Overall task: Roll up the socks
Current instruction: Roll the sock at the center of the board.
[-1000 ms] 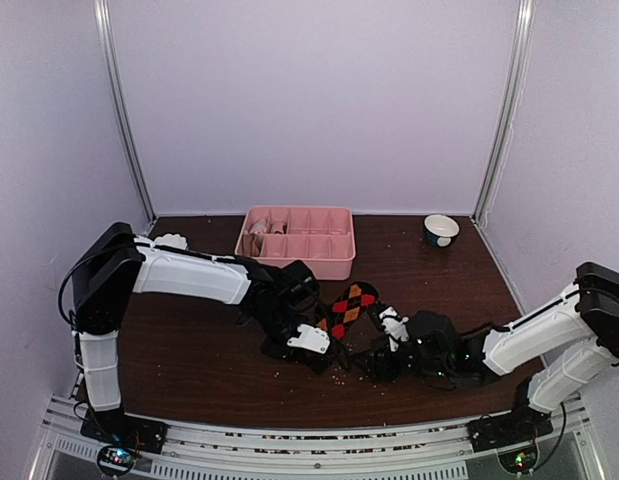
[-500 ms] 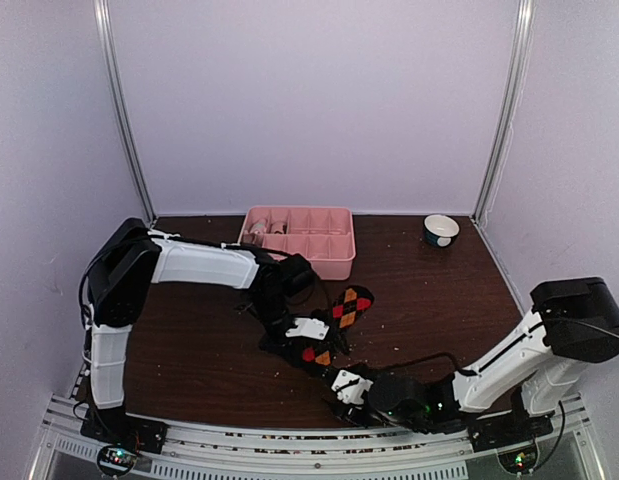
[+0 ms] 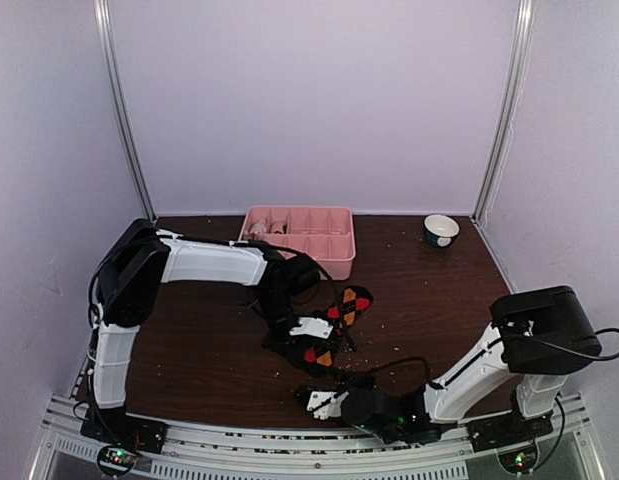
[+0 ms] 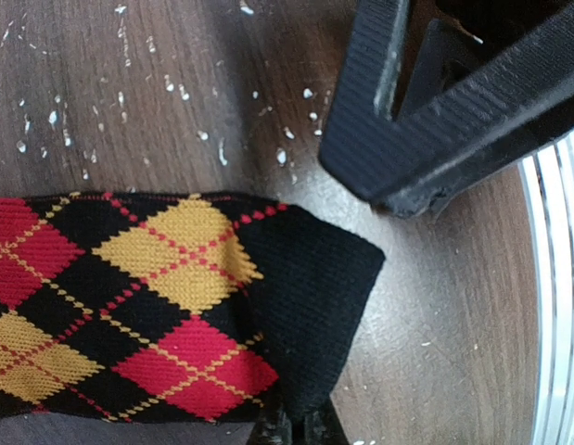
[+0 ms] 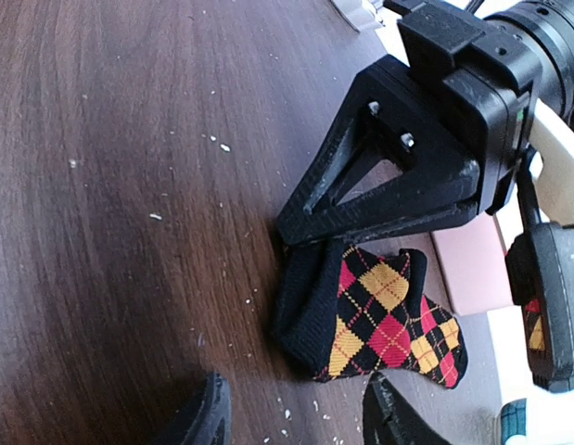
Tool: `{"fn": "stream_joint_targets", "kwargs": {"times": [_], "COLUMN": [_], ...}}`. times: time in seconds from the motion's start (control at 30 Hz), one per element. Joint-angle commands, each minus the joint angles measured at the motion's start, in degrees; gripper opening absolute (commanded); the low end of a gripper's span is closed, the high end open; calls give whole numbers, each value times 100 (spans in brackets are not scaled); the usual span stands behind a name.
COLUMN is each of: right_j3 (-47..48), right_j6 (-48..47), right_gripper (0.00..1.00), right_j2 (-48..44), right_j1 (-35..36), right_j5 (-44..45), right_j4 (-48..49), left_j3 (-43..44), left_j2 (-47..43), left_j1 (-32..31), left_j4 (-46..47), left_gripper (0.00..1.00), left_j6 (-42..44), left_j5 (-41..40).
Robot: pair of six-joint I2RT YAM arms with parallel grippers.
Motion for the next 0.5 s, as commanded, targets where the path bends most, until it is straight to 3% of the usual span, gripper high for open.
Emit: {"fn": "stream_joint_targets", "kwargs": {"times": [0.0,0.2,0.33,0.47], "right_j3": [121,426,564,580], "right_j6": [-557,-684,-375,75], "right_gripper": [46,40,17,0], "right_j2": [102,284,194,117], "right_j1": [-157,-310,-398,-426], "right_j5": [-59,-164,-459,-680], "right_j4": [54,150,59,-146], "left_j3": [203,287,278,167], "left_j2": [106,152,166,88], "left_j1": [22,13,13,13], "left_j4": [-224,-336,-328,-213], "left_gripper": [0,1,13,28], "left_j6": [122,129,115,98], "left_j5": [92,102,92,51]}}
